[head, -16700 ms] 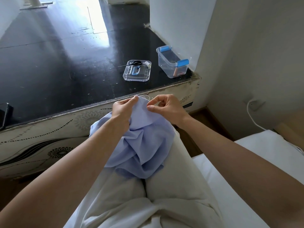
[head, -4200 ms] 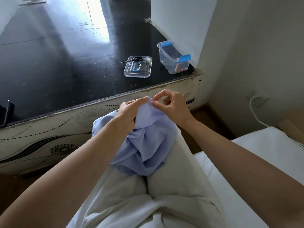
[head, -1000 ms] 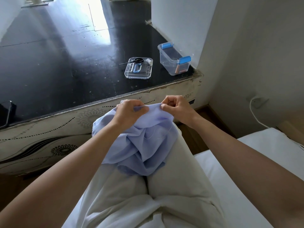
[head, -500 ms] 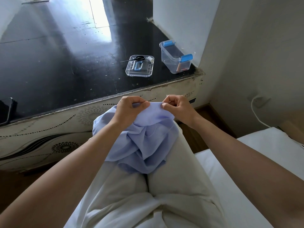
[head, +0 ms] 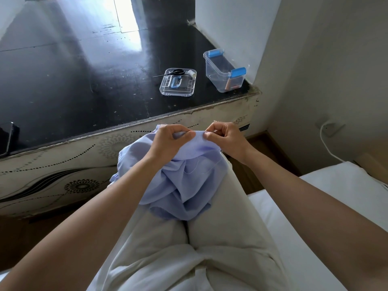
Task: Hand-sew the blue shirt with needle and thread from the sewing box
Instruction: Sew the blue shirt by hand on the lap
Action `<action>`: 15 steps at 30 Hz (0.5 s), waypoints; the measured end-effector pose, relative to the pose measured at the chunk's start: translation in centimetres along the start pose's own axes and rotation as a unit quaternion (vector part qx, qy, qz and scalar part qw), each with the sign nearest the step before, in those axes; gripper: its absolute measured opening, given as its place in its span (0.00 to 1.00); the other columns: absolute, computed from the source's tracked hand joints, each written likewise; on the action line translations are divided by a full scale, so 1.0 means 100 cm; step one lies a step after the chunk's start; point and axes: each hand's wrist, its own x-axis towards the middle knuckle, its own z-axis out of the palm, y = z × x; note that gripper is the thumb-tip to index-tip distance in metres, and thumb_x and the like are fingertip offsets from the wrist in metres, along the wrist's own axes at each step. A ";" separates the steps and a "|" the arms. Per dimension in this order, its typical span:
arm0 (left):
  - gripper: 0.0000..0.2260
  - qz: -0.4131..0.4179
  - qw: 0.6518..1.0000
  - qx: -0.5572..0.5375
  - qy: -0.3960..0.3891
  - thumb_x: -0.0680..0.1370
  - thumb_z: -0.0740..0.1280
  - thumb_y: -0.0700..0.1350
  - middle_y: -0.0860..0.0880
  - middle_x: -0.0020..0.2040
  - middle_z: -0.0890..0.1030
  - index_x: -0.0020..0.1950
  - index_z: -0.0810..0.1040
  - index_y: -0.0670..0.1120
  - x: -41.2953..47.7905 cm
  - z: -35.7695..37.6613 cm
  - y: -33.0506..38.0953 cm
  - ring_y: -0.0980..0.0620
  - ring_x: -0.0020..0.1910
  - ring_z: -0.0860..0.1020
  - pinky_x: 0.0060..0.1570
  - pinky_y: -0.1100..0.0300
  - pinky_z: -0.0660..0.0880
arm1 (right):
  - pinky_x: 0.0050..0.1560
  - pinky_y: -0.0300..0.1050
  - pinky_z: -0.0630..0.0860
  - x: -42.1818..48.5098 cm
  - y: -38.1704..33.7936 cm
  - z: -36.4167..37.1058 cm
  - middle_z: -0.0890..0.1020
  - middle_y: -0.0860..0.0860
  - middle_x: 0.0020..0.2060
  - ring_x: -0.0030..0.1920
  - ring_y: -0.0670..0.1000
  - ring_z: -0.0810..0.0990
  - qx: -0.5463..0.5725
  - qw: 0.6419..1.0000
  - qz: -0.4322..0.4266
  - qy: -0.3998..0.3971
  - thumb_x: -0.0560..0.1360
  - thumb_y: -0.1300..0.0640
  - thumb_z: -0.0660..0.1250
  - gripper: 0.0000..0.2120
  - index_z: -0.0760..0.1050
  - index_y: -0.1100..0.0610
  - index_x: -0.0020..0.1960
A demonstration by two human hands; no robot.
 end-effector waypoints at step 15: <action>0.06 -0.057 0.994 -0.094 -0.028 0.78 0.69 0.40 0.47 0.38 0.81 0.44 0.84 0.46 -0.003 -0.002 -0.001 0.58 0.37 0.75 0.38 0.64 0.73 | 0.47 0.38 0.80 -0.005 0.007 -0.007 0.77 0.50 0.42 0.44 0.48 0.80 0.028 1.000 0.011 -0.008 0.82 0.62 0.57 0.12 0.68 0.57 0.65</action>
